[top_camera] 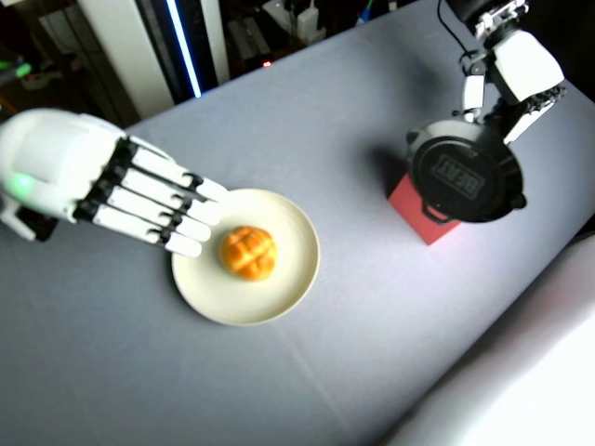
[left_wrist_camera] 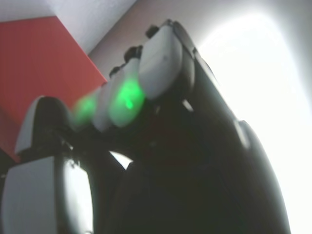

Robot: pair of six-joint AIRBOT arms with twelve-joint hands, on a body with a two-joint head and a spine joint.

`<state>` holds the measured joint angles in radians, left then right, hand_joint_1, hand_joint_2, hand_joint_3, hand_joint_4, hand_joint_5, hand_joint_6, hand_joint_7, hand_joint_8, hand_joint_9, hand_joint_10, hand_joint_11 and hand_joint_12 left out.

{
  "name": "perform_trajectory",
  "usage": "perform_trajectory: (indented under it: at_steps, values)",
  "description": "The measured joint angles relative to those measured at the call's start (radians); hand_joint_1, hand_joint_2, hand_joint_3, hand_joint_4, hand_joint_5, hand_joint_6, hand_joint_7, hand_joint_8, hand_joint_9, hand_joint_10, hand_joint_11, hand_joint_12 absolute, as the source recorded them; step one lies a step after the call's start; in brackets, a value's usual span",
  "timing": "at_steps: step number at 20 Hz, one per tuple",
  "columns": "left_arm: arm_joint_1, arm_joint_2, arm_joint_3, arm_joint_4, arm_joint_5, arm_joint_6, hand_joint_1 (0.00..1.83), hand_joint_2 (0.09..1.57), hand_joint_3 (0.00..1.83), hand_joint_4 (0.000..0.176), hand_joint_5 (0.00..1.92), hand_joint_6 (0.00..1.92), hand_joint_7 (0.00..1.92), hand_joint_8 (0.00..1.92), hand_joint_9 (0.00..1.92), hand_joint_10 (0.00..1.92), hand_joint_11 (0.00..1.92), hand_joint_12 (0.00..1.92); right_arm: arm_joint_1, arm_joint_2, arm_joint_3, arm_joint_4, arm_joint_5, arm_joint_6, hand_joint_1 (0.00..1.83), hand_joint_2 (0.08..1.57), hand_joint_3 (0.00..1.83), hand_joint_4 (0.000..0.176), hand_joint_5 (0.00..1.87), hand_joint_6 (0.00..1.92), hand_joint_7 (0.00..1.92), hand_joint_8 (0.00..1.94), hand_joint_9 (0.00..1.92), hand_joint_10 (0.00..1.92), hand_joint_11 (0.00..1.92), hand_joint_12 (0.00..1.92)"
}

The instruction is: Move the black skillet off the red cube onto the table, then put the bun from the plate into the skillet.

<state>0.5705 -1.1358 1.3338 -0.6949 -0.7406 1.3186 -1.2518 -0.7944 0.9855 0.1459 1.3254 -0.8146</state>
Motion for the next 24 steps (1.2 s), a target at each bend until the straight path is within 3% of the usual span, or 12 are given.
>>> perform_trajectory:
  at_steps: [6, 10, 14, 15, 16, 17, 18, 19, 24]
  values:
    - [0.045, 0.016, -0.033, 0.059, -0.069, -0.109, 1.48, 1.26, 0.00, 0.000, 1.19, 1.92, 1.38, 1.92, 1.56, 1.92, 1.60, 1.92, 0.000, -0.005, 0.000, 0.000, 0.000, 0.002, 0.57, 1.34, 0.00, 0.000, 0.37, 0.00, 0.40, 0.00, 0.37, 0.00, 0.35, 0.02]
    - [0.079, 0.042, -0.071, 0.108, -0.134, -0.175, 1.46, 1.25, 0.00, 0.000, 1.22, 1.92, 1.38, 1.92, 1.55, 1.92, 1.61, 1.92, -0.007, -0.008, 0.000, 0.002, -0.002, 0.002, 0.57, 1.35, 0.00, 0.008, 0.37, 0.00, 0.39, 0.00, 0.36, 0.00, 0.35, 0.02]
    - [0.100, 0.076, -0.134, 0.168, -0.198, -0.192, 1.47, 1.24, 0.00, 0.000, 1.25, 1.92, 1.41, 1.92, 1.57, 1.92, 1.63, 1.92, -0.006, -0.008, 0.000, 0.002, 0.000, 0.002, 0.58, 1.35, 0.00, 0.007, 0.37, 0.00, 0.39, 0.00, 0.37, 0.00, 0.35, 0.02]
    - [0.106, 0.084, -0.146, 0.188, -0.217, -0.201, 1.41, 1.25, 0.00, 0.000, 1.30, 1.92, 1.44, 1.92, 1.56, 1.92, 1.20, 1.92, -0.006, -0.008, 0.000, 0.000, 0.001, 0.002, 0.58, 1.35, 0.00, 0.000, 0.38, 0.01, 0.40, 0.01, 0.38, 0.01, 0.37, 0.02]
    - [0.116, 0.093, -0.159, 0.211, -0.244, -0.219, 1.38, 1.25, 0.00, 0.000, 1.29, 1.92, 1.44, 1.92, 1.55, 1.92, 1.19, 1.92, -0.007, -0.010, 0.000, 0.000, 0.000, 0.002, 0.59, 1.35, 0.00, 0.000, 0.38, 0.01, 0.40, 0.01, 0.38, 0.00, 0.37, 0.02]
    - [0.134, 0.107, -0.182, 0.233, -0.275, -0.236, 1.38, 1.26, 0.00, 0.000, 1.22, 1.92, 1.42, 1.92, 1.58, 1.92, 1.58, 1.92, -0.007, -0.013, 0.004, 0.002, -0.002, 0.002, 0.59, 1.35, 0.00, 0.000, 0.38, 0.00, 0.41, 0.01, 0.39, 0.01, 0.38, 0.03]
    - [0.150, 0.121, -0.200, 0.251, -0.291, -0.251, 1.38, 1.26, 0.00, 0.000, 1.22, 1.92, 1.42, 1.92, 1.58, 1.92, 1.58, 1.92, -0.006, -0.013, 0.005, 0.002, -0.005, 0.002, 0.59, 1.35, 0.00, 0.000, 0.38, 0.00, 0.41, 0.01, 0.39, 0.01, 0.38, 0.03]
    - [0.169, 0.137, -0.220, 0.284, -0.307, -0.270, 1.38, 1.26, 0.00, 0.000, 1.24, 1.92, 1.48, 1.92, 1.64, 1.92, 1.70, 1.92, -0.006, -0.013, 0.005, 0.003, -0.007, 0.002, 0.58, 1.35, 0.00, 0.000, 0.38, 0.00, 0.41, 0.00, 0.39, 0.00, 0.38, 0.02]
    - [0.233, 0.195, -0.320, 0.427, -0.316, -0.287, 1.38, 1.24, 0.00, 0.000, 1.39, 1.92, 1.51, 1.92, 1.62, 1.92, 1.67, 1.92, -0.006, -0.013, 0.005, 0.003, -0.007, 0.002, 0.55, 1.35, 0.00, 0.000, 0.37, 0.00, 0.40, 0.00, 0.38, 0.01, 0.37, 0.02]
